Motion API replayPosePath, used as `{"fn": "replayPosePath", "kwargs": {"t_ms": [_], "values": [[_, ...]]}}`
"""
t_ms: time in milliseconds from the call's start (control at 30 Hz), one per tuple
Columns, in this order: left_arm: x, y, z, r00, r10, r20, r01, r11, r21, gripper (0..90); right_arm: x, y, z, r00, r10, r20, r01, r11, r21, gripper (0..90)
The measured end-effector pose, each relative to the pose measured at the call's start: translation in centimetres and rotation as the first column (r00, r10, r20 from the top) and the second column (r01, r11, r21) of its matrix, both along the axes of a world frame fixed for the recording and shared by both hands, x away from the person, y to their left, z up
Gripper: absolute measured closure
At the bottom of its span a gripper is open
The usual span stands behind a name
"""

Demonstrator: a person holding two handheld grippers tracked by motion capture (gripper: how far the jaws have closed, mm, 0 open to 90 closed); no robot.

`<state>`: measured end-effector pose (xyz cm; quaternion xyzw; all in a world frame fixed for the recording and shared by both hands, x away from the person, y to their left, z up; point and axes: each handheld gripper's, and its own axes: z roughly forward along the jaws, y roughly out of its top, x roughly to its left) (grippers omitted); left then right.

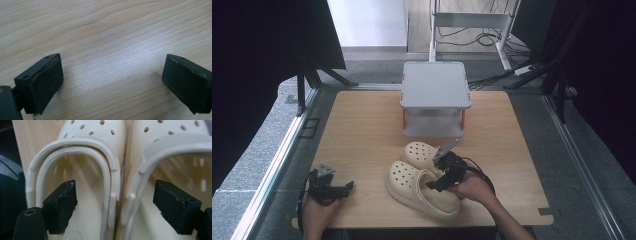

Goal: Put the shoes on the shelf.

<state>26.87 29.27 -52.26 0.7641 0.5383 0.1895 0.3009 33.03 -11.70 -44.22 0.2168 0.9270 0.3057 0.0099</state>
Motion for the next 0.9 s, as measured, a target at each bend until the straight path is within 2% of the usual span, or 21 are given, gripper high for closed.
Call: {"fn": "replayPosePath", "kwargs": {"t_ms": [167,200,267,300,333,367,400,433,533,633,800,833,867,900], "values": [[0.0,0.0,0.0,1.0,0.0,0.0,0.0,1.0,0.0,3.3,0.3,0.8,-0.7,0.9997,0.002,0.022,-0.001,1.0,-0.02,26.7],[0.0,0.0,0.0,1.0,0.0,0.0,0.0,1.0,0.0,3.3,0.5,1.1,-0.9,0.9996,0.003,0.027,-0.002,0.999,-0.038,33.4],[0.0,0.0,0.0,1.0,0.0,0.0,0.0,1.0,0.0,3.3,0.5,1.4,-1.0,0.9995,0.003,0.031,-0.002,0.999,-0.053,35.6],[0.0,0.0,0.0,1.0,0.0,0.0,0.0,1.0,0.0,3.3,0.6,1.9,-1.3,0.9993,0.008,0.038,-0.005,0.997,-0.082,45.3],[0.0,0.0,0.0,1.0,0.0,0.0,0.0,1.0,0.0,3.3,0.6,2.1,-1.4,0.9992,0.013,0.038,-0.009,0.995,-0.095,49.0],[0.0,0.0,0.0,1.0,0.0,0.0,0.0,1.0,0.0,3.3,0.6,2.1,-1.4,0.9992,0.013,0.038,-0.009,0.995,-0.095,49.0],[0.0,0.0,0.0,1.0,0.0,0.0,0.0,1.0,0.0,3.3,0.7,2.5,-1.4,0.9993,-0.009,0.037,0.014,0.992,-0.122,59.1],[0.0,0.0,0.0,1.0,-0.001,0.0,0.001,1.0,0.0,3.3,0.7,2.6,-1.4,0.9995,-0.023,0.022,0.025,0.992,-0.126,61.3],[0.0,0.0,0.0,1.0,-0.004,0.001,0.004,1.0,0.003,3.3,0.8,2.7,-1.1,0.9989,-0.046,0.0,0.046,0.989,-0.14,63.3],[0.0,0.0,0.0,1.0,-0.004,0.001,0.004,1.0,0.003,3.3,0.8,2.7,-0.9,0.9986,-0.053,-0.003,0.052,0.987,-0.15,63.7],[0.0,0.0,0.0,1.0,-0.001,0.0,0.001,1.0,0.0,3.3,0.9,2.4,0.0,0.9981,-0.054,-0.031,0.049,0.99,-0.135,63.9],[0.0,0.0,0.0,1.0,-0.003,0.001,0.003,1.0,0.003,3.3,0.8,2.2,0.8,0.9979,-0.052,-0.039,0.046,0.991,-0.129,63.9],[0.0,0.0,0.0,1.0,-0.003,0.001,0.003,1.0,0.003,3.3,0.8,2.2,0.8,0.9979,-0.052,-0.039,0.046,0.991,-0.129,63.9],[0.0,0.0,0.0,1.0,-0.003,0.001,0.003,1.0,0.003,3.3,0.7,2.1,1.6,0.9979,-0.054,-0.036,0.049,0.99,-0.129,63.9]]}}
